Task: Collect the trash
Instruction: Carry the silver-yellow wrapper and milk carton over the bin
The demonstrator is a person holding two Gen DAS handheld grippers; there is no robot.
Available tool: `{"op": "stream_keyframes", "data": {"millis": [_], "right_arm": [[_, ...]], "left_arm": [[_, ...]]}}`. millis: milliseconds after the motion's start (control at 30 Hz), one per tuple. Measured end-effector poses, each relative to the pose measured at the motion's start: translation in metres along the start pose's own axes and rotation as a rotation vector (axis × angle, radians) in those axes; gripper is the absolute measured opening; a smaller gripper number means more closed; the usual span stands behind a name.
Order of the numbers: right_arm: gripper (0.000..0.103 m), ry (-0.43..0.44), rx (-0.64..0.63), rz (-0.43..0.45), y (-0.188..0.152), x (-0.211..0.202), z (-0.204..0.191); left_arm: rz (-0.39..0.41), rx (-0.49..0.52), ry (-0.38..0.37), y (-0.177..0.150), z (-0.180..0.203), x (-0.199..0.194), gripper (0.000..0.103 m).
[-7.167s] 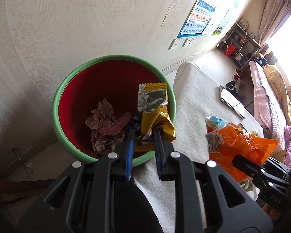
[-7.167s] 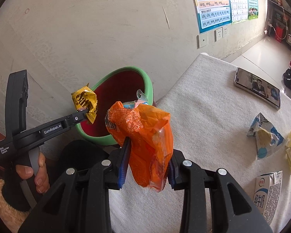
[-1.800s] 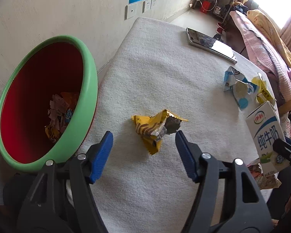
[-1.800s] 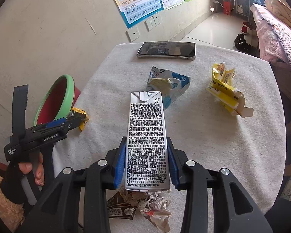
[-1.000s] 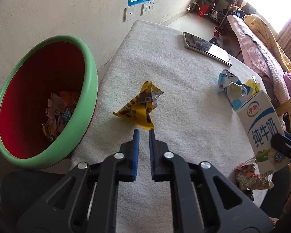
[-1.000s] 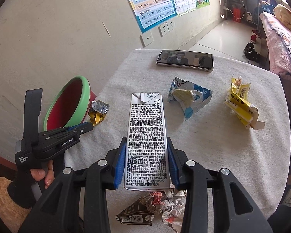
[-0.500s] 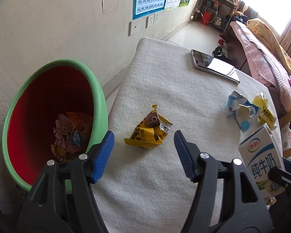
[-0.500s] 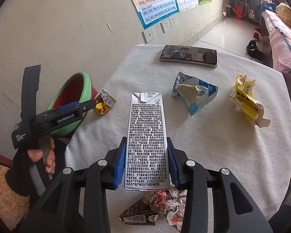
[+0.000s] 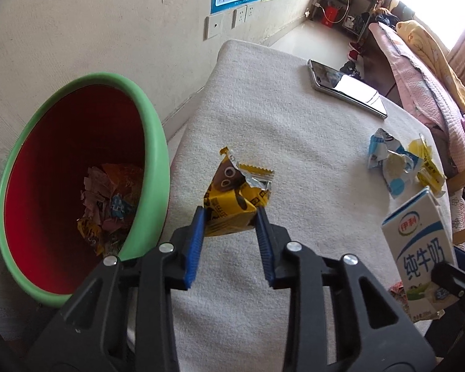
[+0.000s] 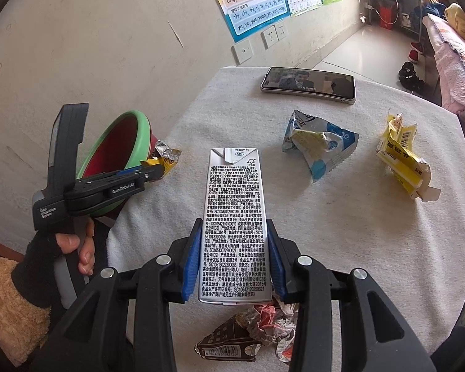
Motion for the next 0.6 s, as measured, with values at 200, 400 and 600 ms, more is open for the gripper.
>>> {"op": "stream_keyframes", "data": {"millis": [200,400,600], "right_arm": [[0.037,0.007,-0.007,-0.001,0.003,0.001,-0.003],[0.037,0.016,-0.023,0.000,0.006,0.002,-0.010],[0.037,0.034,-0.059,0.011,0.013,0.001,-0.025]], "left_arm": [[0.006,-0.100,-0.069,-0.025,-0.010,-0.020,0.031],[0.049,-0.166,-0.071,-0.042,-0.018,-0.041,0.031],[0.070,-0.180,-0.050,-0.042,-0.028,-0.049,0.031]]}}
Point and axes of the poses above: each gripper's, at about its wrist camera, not at the fingertips, and x roughly the way its jaws point, z to its right, y to its top, the point moved 2 cm from there along x, roughly the way its jaws point, and after that the axes turned 11 degrees about -z, right-handed, at the moved point
